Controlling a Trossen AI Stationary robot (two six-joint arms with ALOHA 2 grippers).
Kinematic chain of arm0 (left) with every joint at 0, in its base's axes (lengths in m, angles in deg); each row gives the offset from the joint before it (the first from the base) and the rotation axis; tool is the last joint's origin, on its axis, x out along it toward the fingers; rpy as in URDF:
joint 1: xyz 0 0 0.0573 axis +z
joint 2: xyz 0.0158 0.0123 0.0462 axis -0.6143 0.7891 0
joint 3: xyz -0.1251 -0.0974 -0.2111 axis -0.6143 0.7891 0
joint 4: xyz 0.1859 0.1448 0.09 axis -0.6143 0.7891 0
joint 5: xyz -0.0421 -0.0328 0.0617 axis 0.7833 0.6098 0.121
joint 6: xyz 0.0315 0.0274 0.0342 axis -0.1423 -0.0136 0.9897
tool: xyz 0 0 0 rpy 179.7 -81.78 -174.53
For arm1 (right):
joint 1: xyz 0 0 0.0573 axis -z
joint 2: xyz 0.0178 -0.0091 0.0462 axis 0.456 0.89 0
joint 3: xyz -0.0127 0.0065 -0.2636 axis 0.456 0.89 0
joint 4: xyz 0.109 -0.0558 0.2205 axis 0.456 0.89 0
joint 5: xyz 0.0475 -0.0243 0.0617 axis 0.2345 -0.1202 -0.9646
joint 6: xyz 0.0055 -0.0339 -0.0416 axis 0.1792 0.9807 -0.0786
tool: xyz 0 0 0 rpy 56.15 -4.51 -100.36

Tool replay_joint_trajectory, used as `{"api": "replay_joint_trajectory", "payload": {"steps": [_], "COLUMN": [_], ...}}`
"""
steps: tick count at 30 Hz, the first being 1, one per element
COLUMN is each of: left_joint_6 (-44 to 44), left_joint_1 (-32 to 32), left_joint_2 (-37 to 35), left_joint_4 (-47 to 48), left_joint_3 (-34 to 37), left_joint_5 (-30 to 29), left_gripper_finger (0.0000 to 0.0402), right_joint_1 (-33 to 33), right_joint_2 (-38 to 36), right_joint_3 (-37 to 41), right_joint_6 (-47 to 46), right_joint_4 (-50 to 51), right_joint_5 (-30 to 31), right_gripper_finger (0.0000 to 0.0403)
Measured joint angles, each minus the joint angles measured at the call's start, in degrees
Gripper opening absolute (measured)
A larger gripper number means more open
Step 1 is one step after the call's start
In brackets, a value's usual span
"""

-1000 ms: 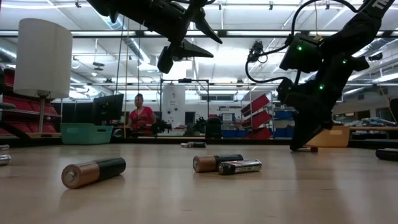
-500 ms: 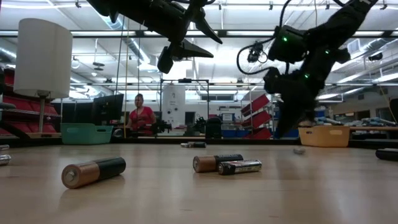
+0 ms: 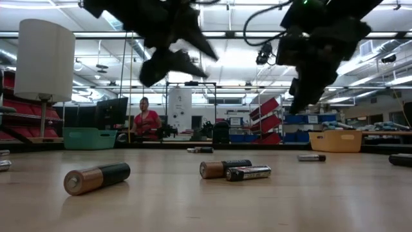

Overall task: Sort batteries
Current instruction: Put the silver battery into the yellow bin

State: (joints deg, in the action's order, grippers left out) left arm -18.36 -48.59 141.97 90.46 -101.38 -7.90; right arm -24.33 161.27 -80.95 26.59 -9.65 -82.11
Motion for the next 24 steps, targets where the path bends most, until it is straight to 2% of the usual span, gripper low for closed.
{"api": "replay_joint_trajectory", "payload": {"steps": [5, 9, 12, 19, 24], "left_joint_6": [-3.1, -3.8, -3.9, -3.8, -3.8], "left_joint_1": [-2.6, -2.9, -2.9, -3.0, -3.0], "left_joint_2": [0.0, 0.0, 0.0, 0.0, 0.0], "left_joint_4": [5.6, 3.9, 1.7, 0.4, 0.5], "left_joint_3": [0.0, 0.0, 0.0, 0.0, 0.0], "left_joint_5": [-7.3, -9.9, -10.2, -10.2, -9.0], "left_gripper_finger": [0.0172, 0.0172, 0.0172, 0.0172, 0.0172], "right_joint_1": [-9.9, -15.2, -15.8, -9.9, -6.2], "right_joint_2": [0.8, 1.4, 1.4, 1.5, 1.5], "right_joint_3": [3.6, 6.3, 8.3, 18.1, 22.3], "right_joint_6": [-3.2, -5.7, -6.3, -9.4, -6.4], "right_joint_4": [-8.5, -14.8, -18.9, -35.0, -39.6], "right_joint_5": [0.9, 8.5, 12.7, 15.5, 15.8], "right_gripper_finger": [0.0153, 0.0209, 0.0235, 0.0235, 0.0216]}}
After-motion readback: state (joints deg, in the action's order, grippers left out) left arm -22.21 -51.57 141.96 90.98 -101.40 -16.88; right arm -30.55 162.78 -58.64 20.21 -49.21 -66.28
